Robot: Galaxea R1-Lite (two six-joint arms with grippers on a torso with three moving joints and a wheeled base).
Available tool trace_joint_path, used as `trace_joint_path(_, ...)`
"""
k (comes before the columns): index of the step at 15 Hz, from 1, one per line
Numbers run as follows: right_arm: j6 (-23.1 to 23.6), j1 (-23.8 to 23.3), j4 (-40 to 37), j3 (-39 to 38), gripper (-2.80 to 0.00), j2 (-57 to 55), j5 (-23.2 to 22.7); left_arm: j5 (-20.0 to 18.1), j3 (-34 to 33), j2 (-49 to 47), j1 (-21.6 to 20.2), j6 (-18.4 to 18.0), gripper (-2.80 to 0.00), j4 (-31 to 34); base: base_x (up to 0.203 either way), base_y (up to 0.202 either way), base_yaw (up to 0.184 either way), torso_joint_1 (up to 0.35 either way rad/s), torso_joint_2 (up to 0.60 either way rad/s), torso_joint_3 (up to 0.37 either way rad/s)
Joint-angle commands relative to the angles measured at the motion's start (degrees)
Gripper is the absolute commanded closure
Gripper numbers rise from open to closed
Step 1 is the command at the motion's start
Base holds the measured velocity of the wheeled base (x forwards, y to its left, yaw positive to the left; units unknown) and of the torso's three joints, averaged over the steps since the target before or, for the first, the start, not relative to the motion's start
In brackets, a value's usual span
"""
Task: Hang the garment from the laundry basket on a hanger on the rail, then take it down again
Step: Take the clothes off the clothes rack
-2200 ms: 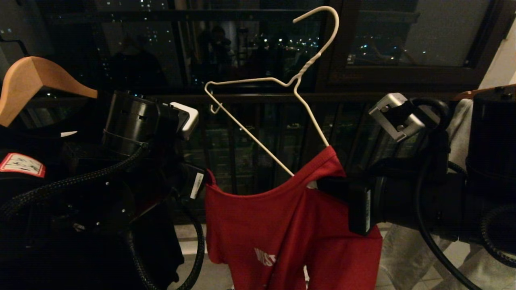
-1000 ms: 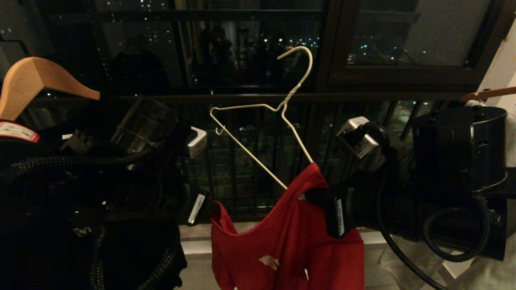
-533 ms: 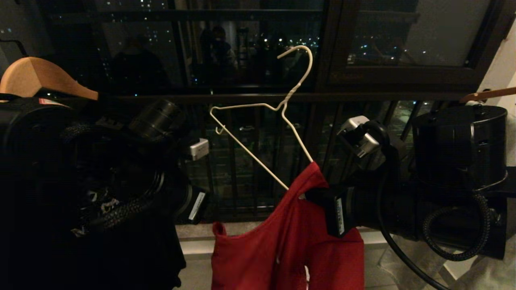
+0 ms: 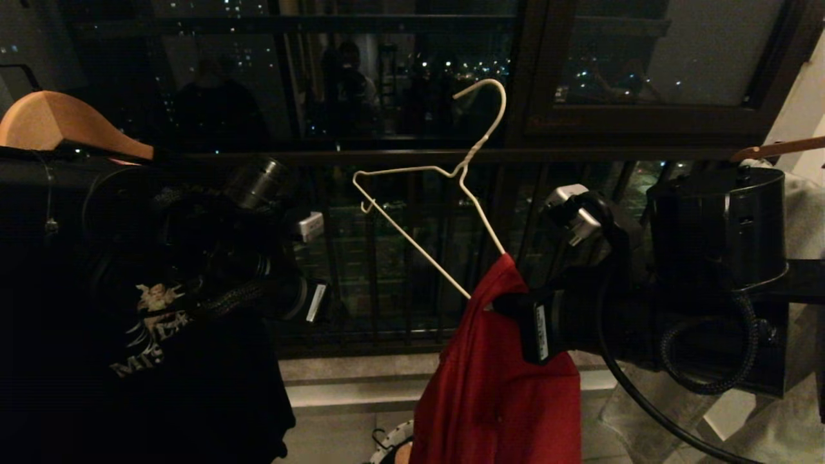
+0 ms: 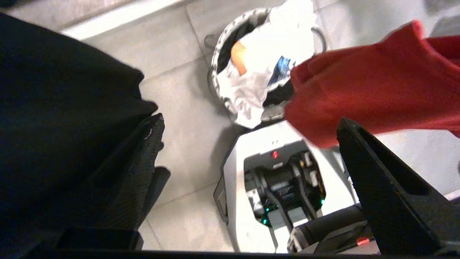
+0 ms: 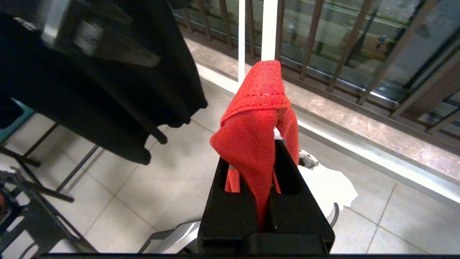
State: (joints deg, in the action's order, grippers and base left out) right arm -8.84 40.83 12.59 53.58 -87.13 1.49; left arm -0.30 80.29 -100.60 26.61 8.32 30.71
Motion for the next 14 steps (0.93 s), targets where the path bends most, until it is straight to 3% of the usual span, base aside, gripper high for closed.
trace_joint_path(1, -0.04, -0.23, 0.06, 0.04, 0.00, -0.49, 0.01, 0.06, 0.12, 2.30, -0.79, 0.18, -2.80, -0.29, 0.000, 0.000, 0.000, 0.000, 0.00, 0.000)
trace_joint_path(3, 0.05, -0.23, 0.06, -0.05, 0.00, -0.76, 0.01, 0.11, -0.04, 2.89, -2.84, 0.14, -2.80, -2.56, 0.000, 0.000, 0.000, 0.000, 0.00, 0.000)
trace_joint_path(4, 0.05, -0.23, 0.06, -0.05, 0.00, -0.85, -0.08, 0.11, 0.14, 3.16, -3.96, -0.09, 0.00, -2.65, 0.000, 0.000, 0.000, 0.000, 0.00, 0.000)
trace_joint_path(6, 0.14, -0.23, -0.02, -0.28, 0.00, -1.00, -0.34, -1.04, 0.32, 4.81, -6.10, -1.67, 0.00, -2.67, 0.000, 0.000, 0.000, 0.000, 0.00, 0.000)
trace_joint_path(8, 0.28, -0.23, -0.43, -0.58, 0.00, -1.79, -0.83, -6.43, 0.10, 6.23, -10.72, -5.37, 0.00, -2.60, 0.000, 0.000, 0.000, 0.000, 0.00, 0.000)
trace_joint_path(10, 0.57, -0.23, -2.13, -0.76, 0.00, -1.57, -2.19, -15.85, -1.29, 7.93, -18.02, -13.13, 0.00, -2.39, 0.000, 0.000, 0.000, 0.000, 0.00, 0.000)
trace_joint_path(12, 1.09, -0.23, -5.68, -0.68, 0.00, -0.49, -5.81, -29.59, -3.79, 9.59, -26.52, -25.11, 0.00, -2.00, 0.000, 0.000, 0.000, 0.000, 0.00, 0.000)
trace_joint_path(13, 1.32, -0.23, -6.98, -0.63, 0.00, 0.28, -7.60, -33.97, -4.70, 10.27, -28.73, -28.82, 0.00, -1.34, 0.000, 0.000, 0.000, 0.000, 0.00, 0.000)
trace_joint_path(14, 1.59, -0.23, -8.55, -0.53, 0.00, 1.16, -9.66, -34.92, -5.05, 10.11, -29.22, -29.92, 0.00, -0.53, 0.000, 0.000, 0.000, 0.000, 0.00, 0.000)
